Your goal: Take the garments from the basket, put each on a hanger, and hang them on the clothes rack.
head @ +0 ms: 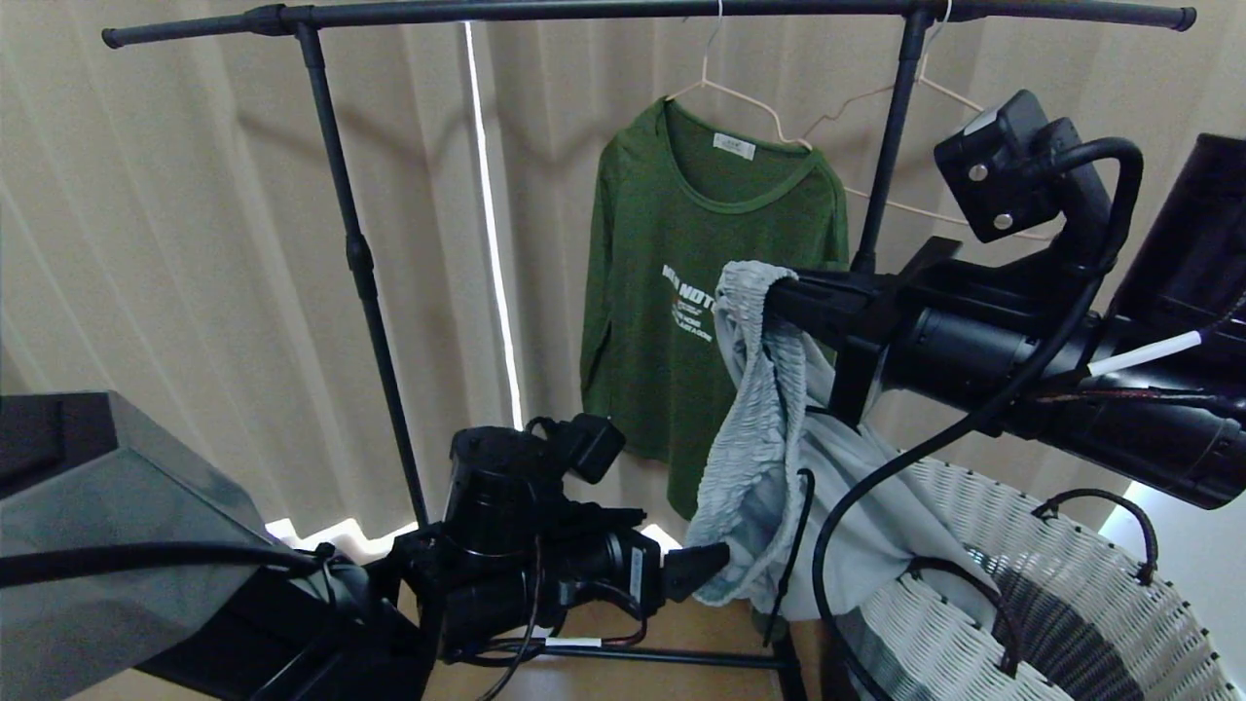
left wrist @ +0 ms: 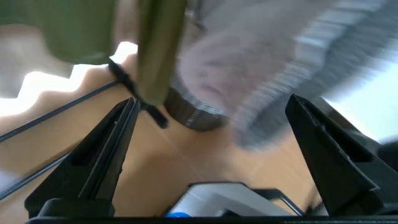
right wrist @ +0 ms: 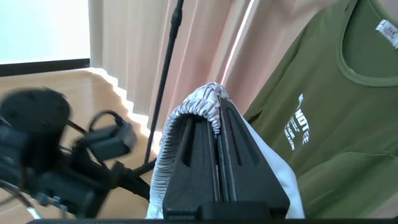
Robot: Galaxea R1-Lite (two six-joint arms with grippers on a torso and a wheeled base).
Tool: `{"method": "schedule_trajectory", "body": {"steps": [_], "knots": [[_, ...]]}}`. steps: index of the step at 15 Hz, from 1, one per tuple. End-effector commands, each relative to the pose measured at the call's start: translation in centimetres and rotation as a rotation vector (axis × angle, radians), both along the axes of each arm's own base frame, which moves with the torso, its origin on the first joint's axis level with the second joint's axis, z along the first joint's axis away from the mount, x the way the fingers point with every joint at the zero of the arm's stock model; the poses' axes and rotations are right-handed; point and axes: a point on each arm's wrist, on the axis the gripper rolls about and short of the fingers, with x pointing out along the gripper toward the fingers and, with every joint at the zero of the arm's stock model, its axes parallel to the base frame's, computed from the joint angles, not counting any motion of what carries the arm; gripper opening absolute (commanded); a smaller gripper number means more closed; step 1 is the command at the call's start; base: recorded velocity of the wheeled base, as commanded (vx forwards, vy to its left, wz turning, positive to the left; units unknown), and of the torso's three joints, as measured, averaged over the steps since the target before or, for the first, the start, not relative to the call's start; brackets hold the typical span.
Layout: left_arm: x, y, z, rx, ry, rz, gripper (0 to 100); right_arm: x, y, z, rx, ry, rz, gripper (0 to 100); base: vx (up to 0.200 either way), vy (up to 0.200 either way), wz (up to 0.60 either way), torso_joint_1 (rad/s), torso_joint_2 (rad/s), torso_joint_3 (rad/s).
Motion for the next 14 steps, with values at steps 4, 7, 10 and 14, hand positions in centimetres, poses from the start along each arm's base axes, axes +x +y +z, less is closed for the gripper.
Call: {"method": "schedule_trajectory", "body": {"steps": [4, 7, 10, 14], "knots": [[1.3, -0.2, -2.6, 0.053, 0.041, 0.048, 0, -0.7, -0.3, 0.6, 0.013, -0.017, 0.007, 0, 0.000, 0.000, 0.00, 0.000, 0.00, 0.000], [0.8, 0.4, -2.9, 0.077, 0.045, 0.047, 0, -0.8, -0.4, 0.9, 0.019, -0.025, 0.005, 0, 0.000, 0.000, 0.00, 0.000, 0.00, 0.000], [-1.9, 2.7, -1.6, 0.089, -0.041, 0.027, 0, -0.6, -0.6, 0.7, 0.014, -0.019, -0.006, 0, 0.000, 0.000, 0.00, 0.000, 0.00, 0.000], [-2.2, 8.1, 4.2, 0.050, -0.214, 0.132, 0, 0.5, -1.1, 0.1, 0.004, -0.003, -0.044, 0, 0.000, 0.000, 0.00, 0.000, 0.00, 0.000]]}}
